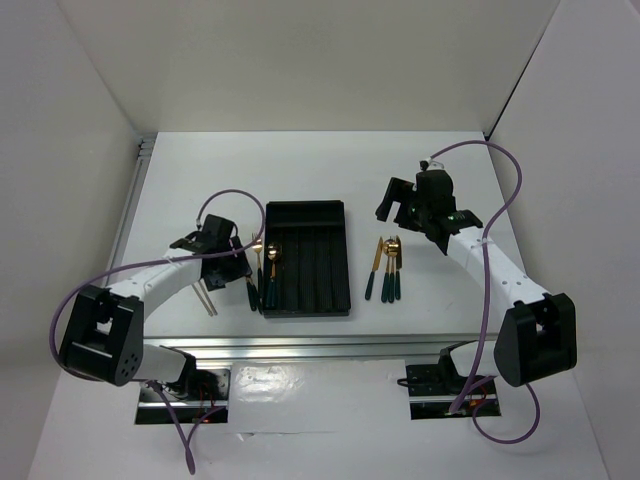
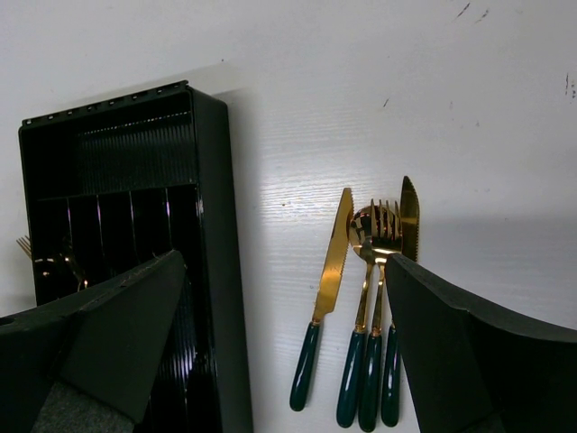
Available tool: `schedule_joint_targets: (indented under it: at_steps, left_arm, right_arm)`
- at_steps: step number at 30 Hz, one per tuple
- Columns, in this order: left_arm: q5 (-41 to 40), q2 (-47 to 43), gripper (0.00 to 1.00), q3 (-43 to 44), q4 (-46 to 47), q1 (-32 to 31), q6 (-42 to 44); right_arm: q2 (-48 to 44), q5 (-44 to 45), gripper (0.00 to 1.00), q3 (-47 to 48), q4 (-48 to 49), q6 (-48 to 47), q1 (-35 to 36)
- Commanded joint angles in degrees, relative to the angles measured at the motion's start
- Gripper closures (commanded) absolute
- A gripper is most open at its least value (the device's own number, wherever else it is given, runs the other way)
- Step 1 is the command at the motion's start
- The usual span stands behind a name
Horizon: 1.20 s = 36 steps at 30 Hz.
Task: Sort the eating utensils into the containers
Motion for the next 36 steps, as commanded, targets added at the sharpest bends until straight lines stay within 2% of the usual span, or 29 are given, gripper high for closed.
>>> schedule_joint_targets:
  at_steps: [1,8,12,17,23,30,36]
  left_arm:
    - [0.9,0.9,0.24,1.2,1.9,0.2,-0.2]
    - [0.9,0.9,0.25,1.2,0.2,-0.8,0.3]
    - [2.0,-0.3,0.33,-1.6,0.2,-0.8,-0.3]
    - [4.4,-1.4,0.34,-2.7,-0.3,-1.4,-0.3]
    - [0.9,0.2,0.34,0.6,-4.0,-6.3,0.2]
    - [-1.3,4.4,0.35,1.2,-5.2,-7.4,-0.9]
    - [-1.2,3.9,0.38,0.1,-5.2,-7.4,-1.5]
  right_arm:
    - [-0.3,0.7,0.0,0.0,1.6,-0.5,-0.3]
    - [-0.3,0.7,0.0,0.0,1.6,-0.5,-0.3]
    - [-0.3,1.2,0.0,-0.5,1.6,-0.5,-0.3]
    - [-0.3,1.2,0.0,-1.1,1.6,-0.5,-0.3]
    - [-0.3,1.2,0.0,-1.1,1.6,-0.5,-0.3]
    - [-0.9,1.8,0.0,-1.1,1.6,-0.5,-0.3]
    - [-0.9,1.8,0.0,-1.1,1.1,-0.5,-0.3]
